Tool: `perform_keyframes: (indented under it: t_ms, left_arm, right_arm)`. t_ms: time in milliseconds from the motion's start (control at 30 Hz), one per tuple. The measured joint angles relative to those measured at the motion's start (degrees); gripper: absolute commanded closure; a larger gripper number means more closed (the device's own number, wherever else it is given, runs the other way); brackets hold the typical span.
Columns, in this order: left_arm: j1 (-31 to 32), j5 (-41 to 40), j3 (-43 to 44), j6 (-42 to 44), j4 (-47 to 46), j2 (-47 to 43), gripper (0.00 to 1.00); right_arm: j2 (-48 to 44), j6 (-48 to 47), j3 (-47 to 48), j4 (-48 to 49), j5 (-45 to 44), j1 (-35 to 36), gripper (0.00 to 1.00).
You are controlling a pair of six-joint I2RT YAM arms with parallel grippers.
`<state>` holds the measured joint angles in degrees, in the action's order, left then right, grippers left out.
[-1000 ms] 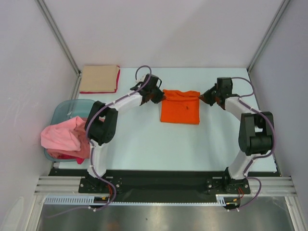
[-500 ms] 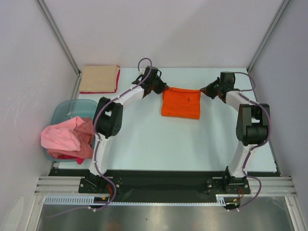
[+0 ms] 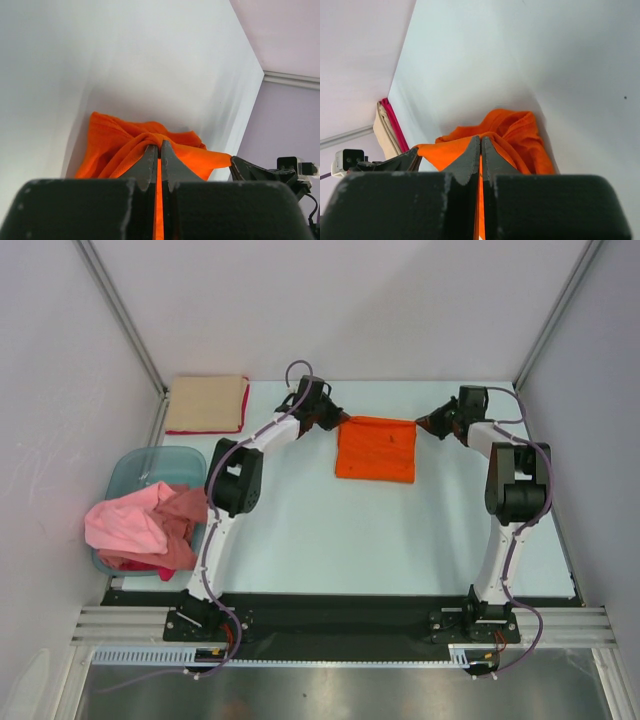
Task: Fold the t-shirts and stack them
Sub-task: Fold the tshirt
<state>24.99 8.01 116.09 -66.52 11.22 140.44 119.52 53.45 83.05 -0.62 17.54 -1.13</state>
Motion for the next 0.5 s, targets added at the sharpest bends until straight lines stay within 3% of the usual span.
perform_keyframes:
  t_ms: [267,333,433,467,500]
  left_arm:
    - [-1.0,2.1,5.0,-0.6,-0.1,4.2,0.99]
    - [-1.3,2.4,5.3,-0.7,-0.2,4.7,0.94]
    - [-1.7,2.7,5.3,-0.7,-0.2,4.7,0.76]
    - [-1.9,2.5,5.4,-0.4,-0.1,4.7,0.58]
    - [-2.0,2.1,5.7,0.4,0.3,4.7,0.54]
  right_arm:
    - [4.1,-0.1,4.2,0.2,1.6,-0.6,1.0]
    - [5.6,-0.2,5.8,0.3,2.3,-0.7,0.95]
    - [7.5,-0.7,8.0,0.3,3.6,-1.0,0.82]
    - [7.8,-1.1,8.4,0.2,3.9,-1.1,0.69]
    - [8.0,-1.6,8.7,0.1,4.2,-1.4,0.63]
